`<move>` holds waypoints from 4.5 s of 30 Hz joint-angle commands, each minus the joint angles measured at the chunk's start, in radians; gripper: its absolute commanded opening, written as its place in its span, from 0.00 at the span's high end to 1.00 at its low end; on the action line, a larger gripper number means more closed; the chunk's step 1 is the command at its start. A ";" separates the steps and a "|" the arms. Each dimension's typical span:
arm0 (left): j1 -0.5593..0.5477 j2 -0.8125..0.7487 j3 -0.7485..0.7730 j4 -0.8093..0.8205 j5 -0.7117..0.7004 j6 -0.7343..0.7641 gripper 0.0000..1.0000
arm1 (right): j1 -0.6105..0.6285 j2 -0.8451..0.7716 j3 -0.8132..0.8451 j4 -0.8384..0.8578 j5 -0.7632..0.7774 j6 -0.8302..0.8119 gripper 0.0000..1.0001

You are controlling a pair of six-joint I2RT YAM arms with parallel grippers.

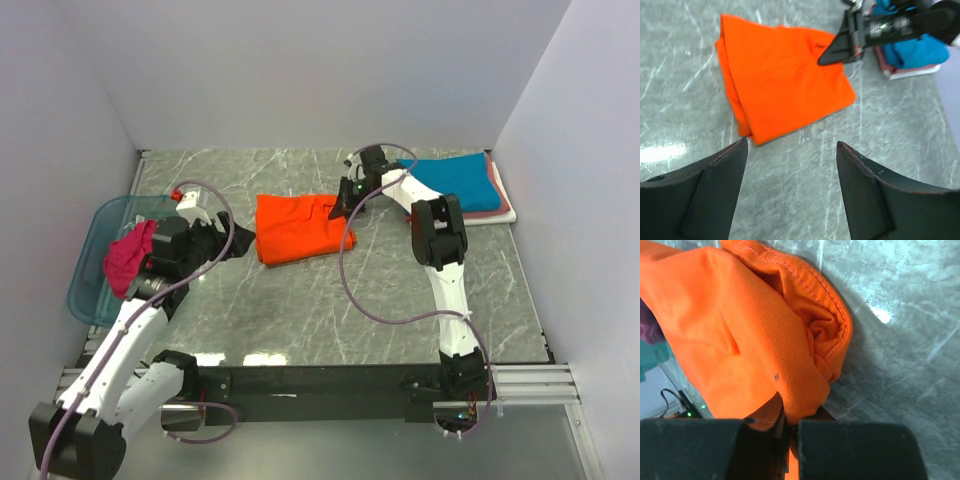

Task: Fold and stack the t-shirts
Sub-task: Fold the tshirt, then neatly place the folded tshirt to the corner

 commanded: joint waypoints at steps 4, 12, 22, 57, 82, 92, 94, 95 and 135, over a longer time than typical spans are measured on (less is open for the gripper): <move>0.003 -0.078 -0.020 -0.044 0.018 0.013 0.23 | -0.019 -0.150 -0.014 -0.091 0.090 -0.170 1.00; 0.003 -0.128 -0.040 -0.044 0.055 0.009 0.23 | -0.021 -0.285 -0.066 -0.138 0.256 -0.284 1.00; 0.003 -0.205 -0.043 -0.087 0.083 0.049 0.23 | -0.016 -0.361 0.012 -0.210 0.496 -0.388 1.00; 0.003 -0.242 -0.055 -0.081 0.098 0.076 0.23 | -0.052 -0.529 0.153 -0.306 0.812 -0.561 1.00; 0.003 -0.242 -0.057 -0.084 0.096 0.078 0.23 | -0.101 -0.598 0.194 -0.324 0.818 -0.570 1.00; 0.003 -0.243 -0.058 -0.084 0.096 0.079 0.23 | -0.107 -0.612 0.220 -0.333 0.840 -0.581 1.00; 0.003 -0.245 -0.058 -0.085 0.096 0.079 0.23 | -0.108 -0.614 0.224 -0.338 0.841 -0.583 1.00; 0.003 -0.245 -0.058 -0.085 0.096 0.079 0.23 | -0.108 -0.617 0.228 -0.336 0.843 -0.584 1.00; 0.003 -0.242 -0.060 -0.087 0.093 0.079 0.23 | -0.185 -0.572 0.219 -0.261 0.892 -0.687 1.00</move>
